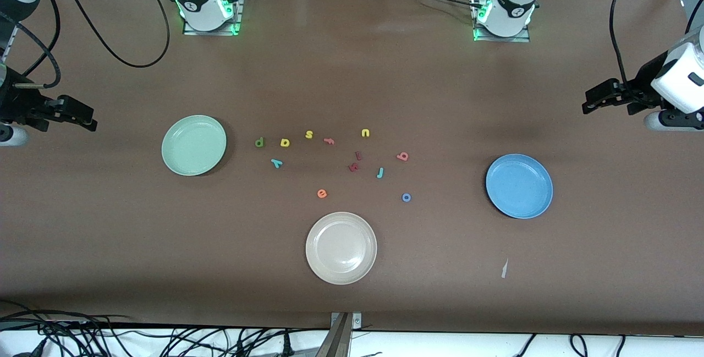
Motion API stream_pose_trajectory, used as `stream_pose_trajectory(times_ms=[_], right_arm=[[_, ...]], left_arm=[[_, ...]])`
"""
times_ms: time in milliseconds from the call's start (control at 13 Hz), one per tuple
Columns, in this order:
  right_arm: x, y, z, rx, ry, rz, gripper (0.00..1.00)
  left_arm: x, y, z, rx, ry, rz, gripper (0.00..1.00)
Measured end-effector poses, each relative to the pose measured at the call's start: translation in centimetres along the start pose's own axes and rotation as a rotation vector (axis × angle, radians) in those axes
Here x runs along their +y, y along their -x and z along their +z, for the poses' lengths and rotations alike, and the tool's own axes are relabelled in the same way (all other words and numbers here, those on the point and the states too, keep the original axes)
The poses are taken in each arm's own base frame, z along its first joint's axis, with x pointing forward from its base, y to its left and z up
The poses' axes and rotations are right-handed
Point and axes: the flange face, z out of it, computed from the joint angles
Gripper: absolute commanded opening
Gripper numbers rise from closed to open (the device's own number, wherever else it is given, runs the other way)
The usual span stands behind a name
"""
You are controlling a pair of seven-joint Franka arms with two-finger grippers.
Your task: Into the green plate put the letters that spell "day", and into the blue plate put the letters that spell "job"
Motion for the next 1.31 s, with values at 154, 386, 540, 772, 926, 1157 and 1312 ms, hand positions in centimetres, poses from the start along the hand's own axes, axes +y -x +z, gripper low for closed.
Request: stream_pose_trajectory(times_ms=[154,386,540,772,926,1157,1312], right_arm=[[0.00,0.00,0.00,0.000,0.000,0.000,1.00],[0.00,0.00,0.00,0.000,0.000,0.000,1.00],[0.00,0.00,0.00,0.000,0.000,0.000,1.00],[0.00,0.00,0.00,0.000,0.000,0.000,1.00],[0.00,0.00,0.00,0.000,0.000,0.000,1.00],[0.00,0.00,0.00,0.000,0.000,0.000,1.00],[0.00,0.00,0.00,0.000,0.000,0.000,1.00]], left_arm=[[-0.20,-0.01,-0.02,0.001,0.000,-0.004,1.00],[-0.26,-0.03,-0.04,0.002,0.000,-0.005,1.00],[-0.43,-0.04,-0.07,0.003,0.001,-0.008,1.00],[-0.49,-0.05,-0.08,0.004,0.001,-0.009,1.00],[-0.50,-0.05,-0.11,0.005,0.000,-0.008,1.00],[-0.62,-0.06,-0.15,0.006,-0.015,-0.007,1.00],[-0.62,-0.06,-0.16,0.007,-0.016,-0.007,1.00]])
